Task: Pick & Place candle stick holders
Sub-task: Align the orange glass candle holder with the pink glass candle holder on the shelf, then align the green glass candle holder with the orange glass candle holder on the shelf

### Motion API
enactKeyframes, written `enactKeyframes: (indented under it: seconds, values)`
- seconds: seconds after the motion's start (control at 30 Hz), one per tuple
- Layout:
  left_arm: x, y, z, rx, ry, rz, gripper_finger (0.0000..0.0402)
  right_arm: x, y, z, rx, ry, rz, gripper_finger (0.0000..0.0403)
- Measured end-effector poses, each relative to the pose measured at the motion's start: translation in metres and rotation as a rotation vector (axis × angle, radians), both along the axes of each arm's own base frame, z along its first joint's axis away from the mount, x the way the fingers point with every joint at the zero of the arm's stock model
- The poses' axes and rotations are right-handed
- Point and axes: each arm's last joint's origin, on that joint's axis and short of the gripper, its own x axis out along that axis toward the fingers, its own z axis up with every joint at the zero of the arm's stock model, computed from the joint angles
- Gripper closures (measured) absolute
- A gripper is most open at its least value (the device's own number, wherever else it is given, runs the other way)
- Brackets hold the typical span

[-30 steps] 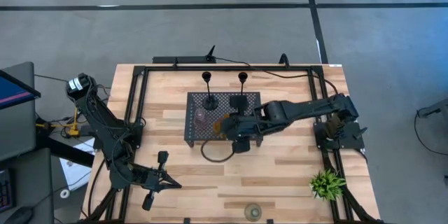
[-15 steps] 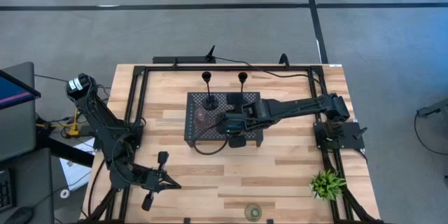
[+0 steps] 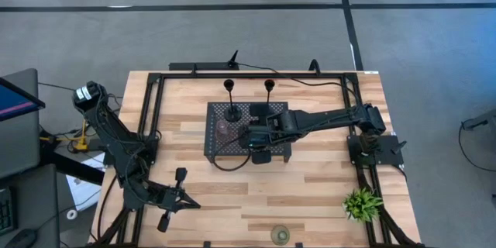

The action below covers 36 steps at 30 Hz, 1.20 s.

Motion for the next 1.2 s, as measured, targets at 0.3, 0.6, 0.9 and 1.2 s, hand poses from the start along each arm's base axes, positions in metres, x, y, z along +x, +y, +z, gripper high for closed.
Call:
enactKeyframes:
  seconds: [0.3, 0.6, 0.9, 1.2]
  values:
    - [0.000, 0.000, 0.000, 0.000, 0.000, 0.000, 0.0396, -0.001, 0.002, 0.000, 0.000, 0.008, 0.007, 0.0287]
    - [0.000, 0.000, 0.000, 0.000, 0.000, 0.000, 0.0396, -0.009, 0.018, 0.039, 0.013, -0.072, 0.048, 0.0235]
    - [0.000, 0.000, 0.000, 0.000, 0.000, 0.000, 0.0396, -0.037, 0.057, 0.081, 0.186, -0.163, 0.013, 0.0229]
    - [0.000, 0.000, 0.000, -0.003, 0.001, 0.000, 0.0396, -0.078, 0.131, 0.084, 0.324, -0.106, 0.119, 0.0306]
